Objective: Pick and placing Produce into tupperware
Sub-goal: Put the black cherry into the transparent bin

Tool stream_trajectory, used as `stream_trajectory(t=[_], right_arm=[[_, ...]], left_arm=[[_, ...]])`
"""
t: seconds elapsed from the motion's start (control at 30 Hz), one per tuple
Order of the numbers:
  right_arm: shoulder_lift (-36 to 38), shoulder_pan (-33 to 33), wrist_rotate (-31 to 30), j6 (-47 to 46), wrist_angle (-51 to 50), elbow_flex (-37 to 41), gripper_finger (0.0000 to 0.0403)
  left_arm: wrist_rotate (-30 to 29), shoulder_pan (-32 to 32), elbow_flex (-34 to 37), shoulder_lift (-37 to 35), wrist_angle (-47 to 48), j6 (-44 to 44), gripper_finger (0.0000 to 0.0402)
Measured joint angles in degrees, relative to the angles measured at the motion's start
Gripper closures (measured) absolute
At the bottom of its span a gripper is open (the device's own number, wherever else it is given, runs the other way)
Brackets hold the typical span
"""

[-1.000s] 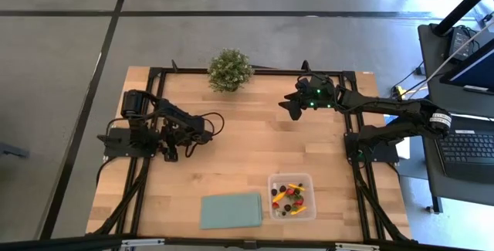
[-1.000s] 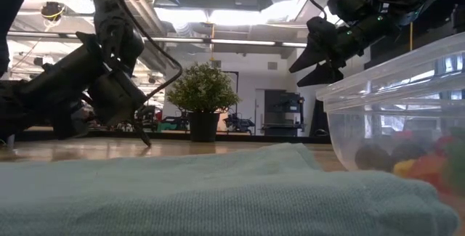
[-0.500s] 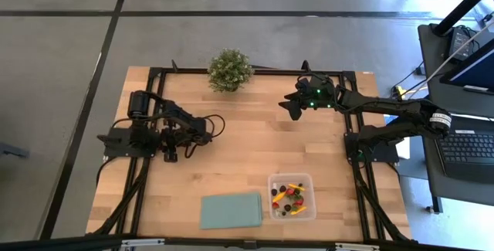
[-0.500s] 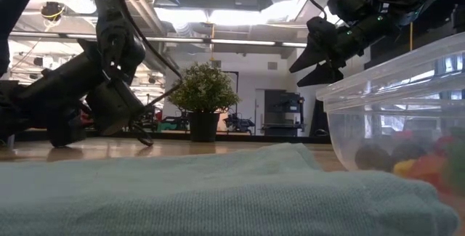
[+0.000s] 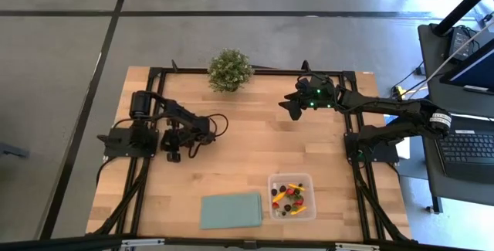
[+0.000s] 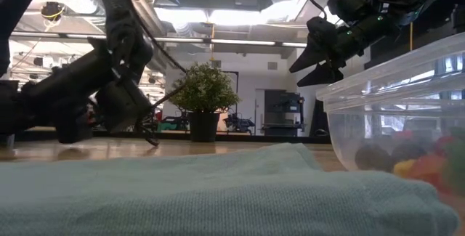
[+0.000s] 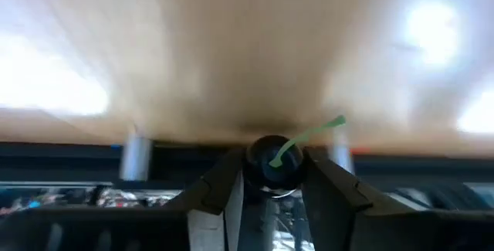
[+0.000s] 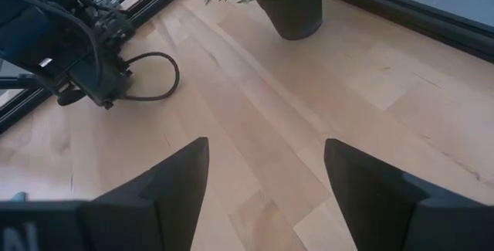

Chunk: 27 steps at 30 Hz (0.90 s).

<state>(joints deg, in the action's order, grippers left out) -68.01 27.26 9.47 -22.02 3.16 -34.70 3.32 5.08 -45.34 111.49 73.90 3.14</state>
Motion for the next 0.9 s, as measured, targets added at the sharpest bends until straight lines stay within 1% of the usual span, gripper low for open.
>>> stream_trajectory(t=[0.1, 0.23, 0.3, 0.37, 0.47, 0.5, 0.57, 0.63, 0.7, 0.77, 0.9], right_arm=[[0.0, 0.01, 0.0, -0.02, 0.0, 0.0, 0.0144], [0.0, 0.01, 0.02, -0.13, -0.02, 0.0, 0.0144], [0.0, 0.0, 0.04, -0.06, 0.0, 0.0, 0.0144], [0.0, -0.01, 0.04, -0.16, 0.0, 0.0, 0.0144], [0.0, 0.01, 0.04, -0.17, 0.0, 0.0, 0.0144], [0.0, 0.01, 0.07, -0.19, 0.0, 0.0, 0.0144], [0.0, 0.01, 0.07, -0.19, 0.0, 0.0, 0.0144], [0.0, -0.01, 0.07, -0.19, 0.02, 0.0, 0.0144], [0.0, 0.01, 0.07, -0.19, 0.0, 0.0, 0.0144], [0.0, -0.01, 0.09, -0.22, 0.01, 0.0, 0.0144], [0.0, -0.01, 0.15, -0.14, -0.01, 0.0, 0.0144]], left_arm=[[4.86, 0.0, -2.68, -1.27, 2.2, -1.72, 0.0302], [11.78, 0.15, -8.14, -5.15, 5.2, -4.05, 0.0302], [18.04, 0.76, -11.55, -7.46, 5.72, -5.0, 0.0302], [26.21, 1.61, -14.91, -9.46, 5.08, -5.04, 0.0302], [37.68, 2.26, -19.96, -12.13, 0.52, -4.09, 0.0302], [40.61, 2.34, -21.48, -12.87, -2.29, -3.3, 0.0302], [44.41, 2.33, -24.53, -13.99, -9.05, -0.7, 0.0302], [45.78, 2.32, -27.94, -14.8, -18.02, 1.88, 0.0302], [45.36, 2.15, -31.22, -15.13, -26.88, 4.75, 0.0302], [42.1, 1.55, -34.66, -15.06, -36.07, 6.24, 0.0302], [32.12, -1.33, -40.09, -15.09, -53.38, 5.89, 0.0302]])
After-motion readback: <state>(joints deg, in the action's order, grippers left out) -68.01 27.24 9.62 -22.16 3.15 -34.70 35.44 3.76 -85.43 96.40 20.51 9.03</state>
